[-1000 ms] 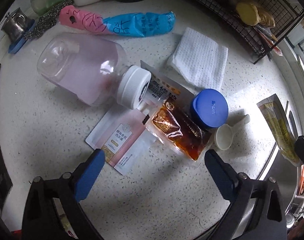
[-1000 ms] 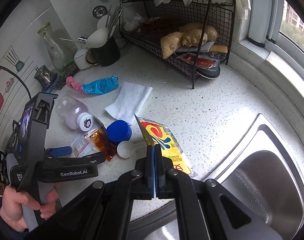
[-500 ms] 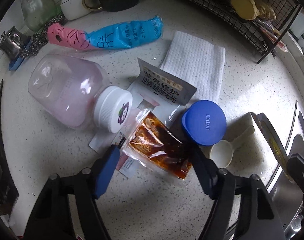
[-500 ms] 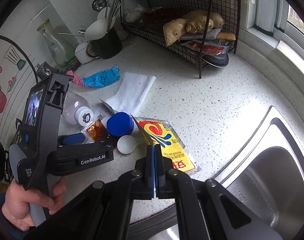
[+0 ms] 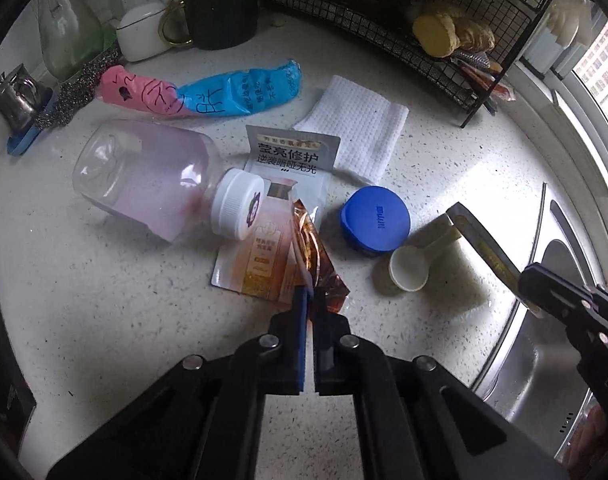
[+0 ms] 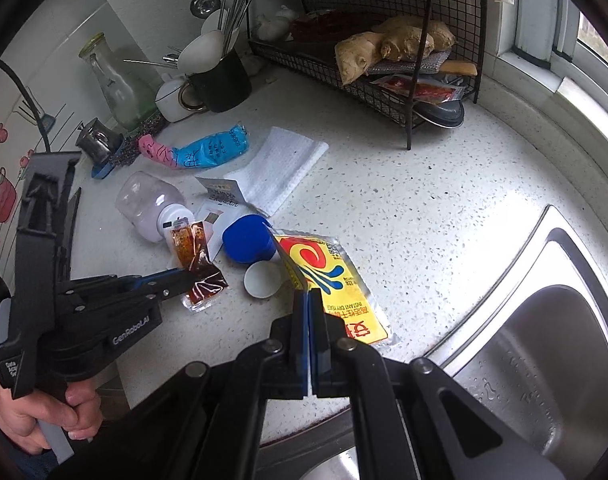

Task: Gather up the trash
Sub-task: 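Carry the yellow packet and brown sachet down toward the red bin, then open the right tool over the red bin while the left tool releases the sachet, then raise both empty tools back up to the counter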

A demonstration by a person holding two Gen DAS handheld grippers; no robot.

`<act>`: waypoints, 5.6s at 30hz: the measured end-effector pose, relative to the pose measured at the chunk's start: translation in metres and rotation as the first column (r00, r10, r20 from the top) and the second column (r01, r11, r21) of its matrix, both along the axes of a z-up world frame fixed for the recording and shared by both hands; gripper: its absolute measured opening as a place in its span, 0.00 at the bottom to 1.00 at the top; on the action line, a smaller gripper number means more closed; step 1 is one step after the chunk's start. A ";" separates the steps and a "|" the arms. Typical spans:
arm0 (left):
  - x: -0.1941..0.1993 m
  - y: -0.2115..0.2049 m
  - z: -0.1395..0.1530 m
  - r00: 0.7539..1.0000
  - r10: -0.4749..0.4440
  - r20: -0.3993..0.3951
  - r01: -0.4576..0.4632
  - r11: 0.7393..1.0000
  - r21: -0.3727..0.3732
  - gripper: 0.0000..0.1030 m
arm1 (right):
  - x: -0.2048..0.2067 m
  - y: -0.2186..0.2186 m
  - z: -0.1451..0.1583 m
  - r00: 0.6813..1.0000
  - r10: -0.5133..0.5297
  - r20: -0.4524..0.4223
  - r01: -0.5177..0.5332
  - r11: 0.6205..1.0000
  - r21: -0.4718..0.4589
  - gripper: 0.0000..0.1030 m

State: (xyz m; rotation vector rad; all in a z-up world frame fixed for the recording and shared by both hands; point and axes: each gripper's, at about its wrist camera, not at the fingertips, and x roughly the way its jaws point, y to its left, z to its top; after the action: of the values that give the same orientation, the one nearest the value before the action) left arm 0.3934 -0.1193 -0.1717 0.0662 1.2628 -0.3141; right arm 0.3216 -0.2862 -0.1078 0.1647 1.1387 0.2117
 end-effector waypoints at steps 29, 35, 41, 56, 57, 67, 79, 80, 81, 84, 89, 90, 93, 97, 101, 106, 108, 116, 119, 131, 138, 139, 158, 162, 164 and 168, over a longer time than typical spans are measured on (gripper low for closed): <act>-0.156 0.109 0.102 0.984 -0.089 0.154 0.099 0.993 -0.062 0.00 | -0.113 0.095 0.060 0.992 0.039 0.123 -0.037 0.999 -0.021 0.00; -0.211 0.145 0.106 0.984 -0.075 0.160 0.084 0.995 -0.051 0.00 | -0.155 0.125 0.061 0.989 0.052 0.138 -0.051 0.999 -0.012 0.00; -0.265 0.178 0.107 0.983 -0.053 0.174 0.061 0.997 -0.044 0.00 | -0.201 0.153 0.059 0.986 0.082 0.145 -0.080 0.997 -0.016 0.00; -0.354 0.229 0.043 0.999 -0.001 0.034 0.002 1.000 -0.021 0.00 | -0.274 0.198 -0.005 0.990 0.140 0.016 -0.140 0.990 0.004 0.00; -0.355 0.230 0.036 1.000 -0.001 0.016 0.001 1.000 -0.024 0.00 | -0.275 0.199 -0.012 0.990 0.140 0.006 -0.140 0.990 0.005 0.00; -0.352 0.222 -0.038 0.998 -0.001 -0.061 0.000 1.000 -0.011 0.00 | -0.269 0.196 -0.095 0.987 0.125 -0.096 -0.125 0.992 0.005 0.00; -0.330 0.218 -0.162 0.993 -0.002 -0.114 0.001 1.000 -0.012 0.00 | -0.251 0.192 -0.222 0.979 0.130 -0.160 -0.136 0.990 -0.031 0.00; -0.329 0.218 -0.172 0.993 -0.001 -0.119 0.000 1.000 -0.008 0.00 | -0.250 0.189 -0.232 0.978 0.133 -0.161 -0.140 0.990 -0.033 0.00; -0.329 0.218 -0.181 0.992 -0.001 -0.124 0.001 1.000 -0.004 0.00 | -0.249 0.189 -0.243 0.977 0.139 -0.164 -0.147 0.988 -0.039 0.00; -0.328 0.219 -0.206 0.990 0.000 -0.141 0.001 1.000 0.006 0.00 | -0.245 0.192 -0.274 0.972 0.158 -0.174 -0.170 0.984 -0.056 0.00; -0.328 0.222 -0.232 0.986 0.003 -0.169 0.000 1.000 0.018 0.00 | -0.235 0.198 -0.314 0.966 0.163 -0.199 -0.177 0.982 -0.058 0.01; -0.328 0.223 -0.234 0.985 0.003 -0.172 -0.001 1.000 0.017 0.00 | -0.234 0.197 -0.317 0.965 0.167 -0.201 -0.183 0.981 -0.065 0.01; -0.329 0.224 -0.237 0.984 -0.001 -0.178 0.005 1.000 0.019 0.00 | -0.236 0.195 -0.321 0.966 0.164 -0.200 -0.182 0.980 -0.075 0.37; -0.327 0.223 -0.235 0.983 -0.008 -0.185 0.011 1.000 0.012 0.00 | -0.242 0.186 -0.309 0.972 0.138 -0.188 -0.148 0.988 -0.040 0.81; -0.323 0.218 -0.230 0.982 -0.030 -0.187 0.029 1.000 -0.005 0.00 | -0.247 0.185 -0.296 0.974 0.124 -0.187 -0.141 0.987 -0.079 0.84; -0.320 0.207 -0.231 0.979 -0.067 -0.191 0.066 0.998 -0.012 0.00 | -0.255 0.178 -0.284 0.984 0.087 -0.158 -0.108 0.986 -0.128 0.91; -0.319 0.203 -0.234 0.978 -0.076 -0.192 0.074 0.997 -0.015 0.00 | -0.257 0.176 -0.285 0.986 0.070 -0.153 -0.091 0.987 -0.134 0.91; -0.314 0.185 -0.251 0.966 -0.145 -0.212 0.138 0.989 -0.049 0.00 | -0.261 0.161 -0.296 0.981 -0.033 -0.193 0.014 0.995 -0.097 0.92; -0.312 0.182 -0.254 0.963 -0.166 -0.214 0.154 0.986 -0.069 0.02 | -0.262 0.164 -0.292 0.980 -0.031 -0.198 0.013 0.996 -0.091 0.92; -0.318 0.183 -0.232 0.967 -0.167 -0.190 0.169 0.986 -0.006 0.37 | -0.266 0.165 -0.280 0.981 -0.035 -0.189 0.014 0.994 -0.109 0.92; -0.334 0.206 -0.179 0.972 -0.150 -0.180 0.155 0.988 0.013 0.37 | -0.269 0.183 -0.239 0.984 0.039 -0.171 -0.051 0.996 -0.068 0.92; -0.336 0.210 -0.170 0.974 -0.143 -0.174 0.148 0.989 0.014 0.36 | -0.270 0.186 -0.230 0.985 0.052 -0.164 -0.064 0.996 -0.067 0.92; -0.349 0.254 0.040 0.996 0.003 0.087 0.002 0.999 -0.052 0.70 | -0.272 0.204 -0.018 0.991 0.120 0.068 -0.114 0.990 -0.083 0.92; -0.344 0.249 0.074 0.989 0.005 0.149 0.003 0.999 -0.048 0.83 | -0.272 0.201 0.012 0.984 0.133 0.118 -0.121 0.987 -0.106 0.92; -0.338 0.247 0.088 0.988 0.002 0.156 0.010 0.997 -0.075 0.85 | -0.269 0.194 0.024 0.983 0.125 0.136 -0.111 0.988 -0.111 0.92; -0.323 0.235 0.105 0.983 -0.011 0.185 0.029 0.995 -0.092 0.88 | -0.255 0.175 0.041 0.984 0.097 0.152 -0.080 0.990 -0.119 0.92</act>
State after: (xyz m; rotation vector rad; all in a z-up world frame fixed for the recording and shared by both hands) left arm 0.0705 0.1162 -0.0669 0.0266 1.0633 -0.3760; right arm 0.0667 -0.1110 -0.0672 -0.0028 0.9982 0.2351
